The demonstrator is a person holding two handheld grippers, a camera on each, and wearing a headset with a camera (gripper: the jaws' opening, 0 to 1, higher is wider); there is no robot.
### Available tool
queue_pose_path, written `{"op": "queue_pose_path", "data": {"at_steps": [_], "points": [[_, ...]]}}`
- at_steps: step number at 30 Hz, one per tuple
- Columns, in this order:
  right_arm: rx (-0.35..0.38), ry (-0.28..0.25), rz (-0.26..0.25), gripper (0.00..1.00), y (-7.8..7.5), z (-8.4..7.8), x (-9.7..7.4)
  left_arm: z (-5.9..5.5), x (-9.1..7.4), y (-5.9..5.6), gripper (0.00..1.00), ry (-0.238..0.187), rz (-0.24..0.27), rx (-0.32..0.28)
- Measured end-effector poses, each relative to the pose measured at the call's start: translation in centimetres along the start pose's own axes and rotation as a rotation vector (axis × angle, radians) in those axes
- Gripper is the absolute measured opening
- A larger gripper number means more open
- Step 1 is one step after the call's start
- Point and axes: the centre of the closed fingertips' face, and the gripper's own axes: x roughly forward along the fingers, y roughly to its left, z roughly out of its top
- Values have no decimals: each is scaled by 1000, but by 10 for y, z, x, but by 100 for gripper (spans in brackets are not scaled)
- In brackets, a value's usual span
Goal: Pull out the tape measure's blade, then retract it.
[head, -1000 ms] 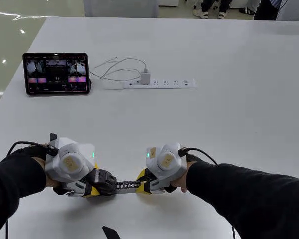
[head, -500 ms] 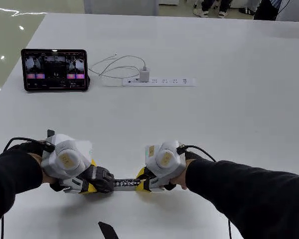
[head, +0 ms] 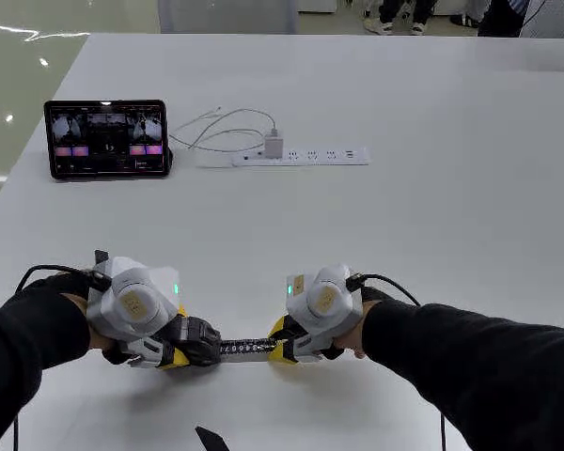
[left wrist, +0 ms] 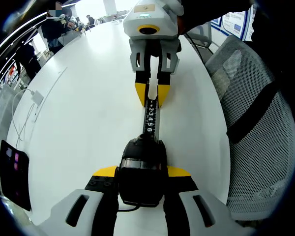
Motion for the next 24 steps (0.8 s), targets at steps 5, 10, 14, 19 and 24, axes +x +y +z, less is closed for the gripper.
{"op": "queue_pose_path", "data": {"at_steps": [5, 10, 14, 19, 24], "points": [[4, 1, -3, 9, -1, -2, -2, 0, 0, 0, 29, -2, 1, -3], [3, 3, -4, 9, -1, -3, -3, 0, -1, -1, 29, -2, 3, -5], [7, 5, -3, 9, -1, -6, -6, 1, -1, -1, 29, 0, 4, -6], [8, 5, -4, 9, -2, -8, -7, 1, -1, -1, 29, 0, 5, -8], [8, 9, -3, 9, -4, -11, -9, 1, -1, -1, 29, 0, 8, -12]]}}
